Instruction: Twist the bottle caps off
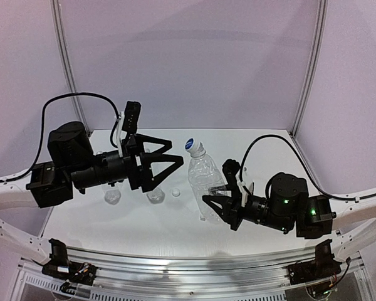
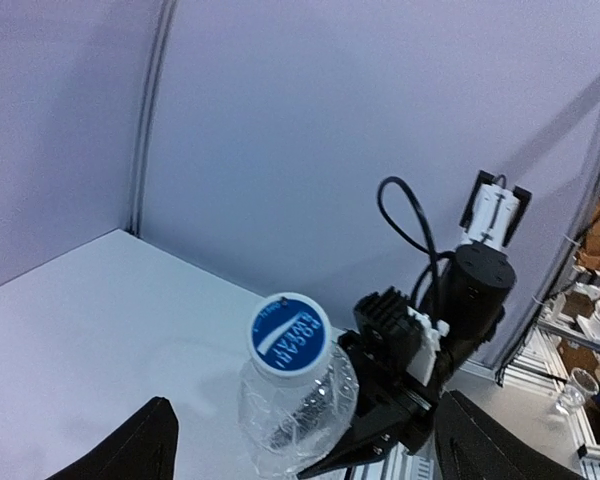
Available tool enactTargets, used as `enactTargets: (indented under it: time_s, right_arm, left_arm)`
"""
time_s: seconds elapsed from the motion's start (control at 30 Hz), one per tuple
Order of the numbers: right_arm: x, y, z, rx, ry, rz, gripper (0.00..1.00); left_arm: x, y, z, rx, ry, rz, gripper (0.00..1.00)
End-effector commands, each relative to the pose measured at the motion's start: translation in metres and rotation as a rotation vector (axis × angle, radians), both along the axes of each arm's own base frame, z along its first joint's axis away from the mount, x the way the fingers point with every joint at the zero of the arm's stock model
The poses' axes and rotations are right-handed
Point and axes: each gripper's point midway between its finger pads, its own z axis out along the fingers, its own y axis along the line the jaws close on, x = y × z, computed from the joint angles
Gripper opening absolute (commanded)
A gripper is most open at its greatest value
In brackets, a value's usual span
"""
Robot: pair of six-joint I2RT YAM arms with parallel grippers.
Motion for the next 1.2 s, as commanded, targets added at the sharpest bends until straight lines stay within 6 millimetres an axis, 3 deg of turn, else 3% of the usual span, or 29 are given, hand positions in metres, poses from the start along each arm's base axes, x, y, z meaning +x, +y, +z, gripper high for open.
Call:
enactTargets:
  time_s: [0.0, 0.2, 0.6, 0.67, 1.0, 1.17]
  right_arm:
    - [-0.009, 0.001, 0.013, 0.049, 0.000, 0.054, 0.28]
    - [-0.038, 0.015, 0.019, 0.074, 0.015, 0.240, 0.28]
    - [-0.053, 0.030, 0.013, 0.052, 0.036, 0.343, 0.28]
    - [-0.054, 0.033, 0.011, 0.045, 0.041, 0.351, 0.28]
    - [-0.054, 0.033, 0.011, 0.045, 0.037, 0.349, 0.28]
    - [-0.046, 0.031, 0.009, 0.033, 0.032, 0.306, 0.28]
  left_arm:
    - [-0.033, 0.005, 0.008, 0.001, -0.167, -0.169, 0.88]
    - [-0.044, 0.008, 0.010, -0.010, -0.220, -0.225, 0.88]
    - [-0.037, -0.005, 0.004, 0.004, -0.202, -0.217, 0.81]
    - [-0.036, -0.007, 0.003, 0.008, -0.199, -0.215, 0.75]
    - [-0.023, -0.013, -0.003, 0.045, -0.176, -0.157, 0.24]
    - [-0.011, -0.013, -0.003, 0.052, -0.134, -0.092, 0.17]
